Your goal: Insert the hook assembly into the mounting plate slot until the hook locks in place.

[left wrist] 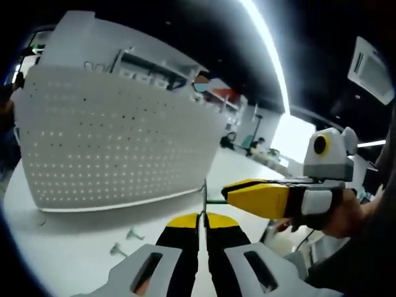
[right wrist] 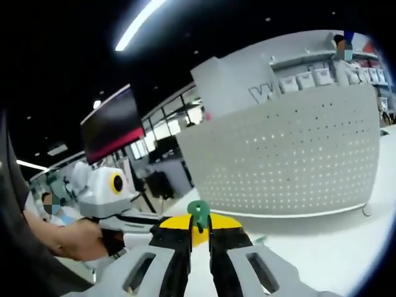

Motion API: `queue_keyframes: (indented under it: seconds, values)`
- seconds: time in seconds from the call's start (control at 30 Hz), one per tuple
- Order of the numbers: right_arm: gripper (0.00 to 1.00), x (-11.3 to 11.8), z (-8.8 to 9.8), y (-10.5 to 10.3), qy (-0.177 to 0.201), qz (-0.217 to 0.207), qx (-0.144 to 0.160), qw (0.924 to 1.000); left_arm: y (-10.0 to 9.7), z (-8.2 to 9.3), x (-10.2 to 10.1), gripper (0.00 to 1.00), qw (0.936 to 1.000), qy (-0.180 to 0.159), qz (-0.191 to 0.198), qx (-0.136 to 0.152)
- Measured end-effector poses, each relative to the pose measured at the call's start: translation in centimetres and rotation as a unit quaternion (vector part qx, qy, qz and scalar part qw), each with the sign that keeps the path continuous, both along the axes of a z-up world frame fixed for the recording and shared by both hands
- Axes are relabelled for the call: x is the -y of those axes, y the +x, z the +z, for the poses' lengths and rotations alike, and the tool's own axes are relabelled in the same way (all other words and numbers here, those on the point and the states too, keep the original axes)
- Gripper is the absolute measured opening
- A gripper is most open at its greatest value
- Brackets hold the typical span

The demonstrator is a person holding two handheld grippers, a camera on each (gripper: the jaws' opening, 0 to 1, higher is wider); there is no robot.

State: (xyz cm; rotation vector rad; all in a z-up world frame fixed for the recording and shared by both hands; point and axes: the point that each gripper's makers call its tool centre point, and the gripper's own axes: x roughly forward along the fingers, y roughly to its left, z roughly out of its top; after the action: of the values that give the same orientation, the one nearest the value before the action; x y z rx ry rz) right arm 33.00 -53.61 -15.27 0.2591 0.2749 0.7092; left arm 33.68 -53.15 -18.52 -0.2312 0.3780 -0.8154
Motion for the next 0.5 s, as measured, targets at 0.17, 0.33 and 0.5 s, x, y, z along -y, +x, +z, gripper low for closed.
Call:
queue_keyframes:
  seconds: [0.17, 0.33, 0.5]
  values:
    - [0.07, -0.22, -0.25, 0.07, 0.003, 0.0, -0.006, 1.0, -0.09, 0.46, 0.24, 0.02, 0.9999, -0.012, 0.001, 0.005]
    - [0.04, -0.21, -0.13, 0.2, 0.004, -0.003, -0.002, 1.0, -0.23, 0.54, 0.46, 0.02, 0.9999, -0.014, -0.001, 0.005]
    - [0.02, -0.54, -0.26, 0.13, 0.002, -0.001, 0.001, 1.0, -0.15, 0.44, 0.25, 0.02, 0.9999, -0.014, 0.004, 0.003]
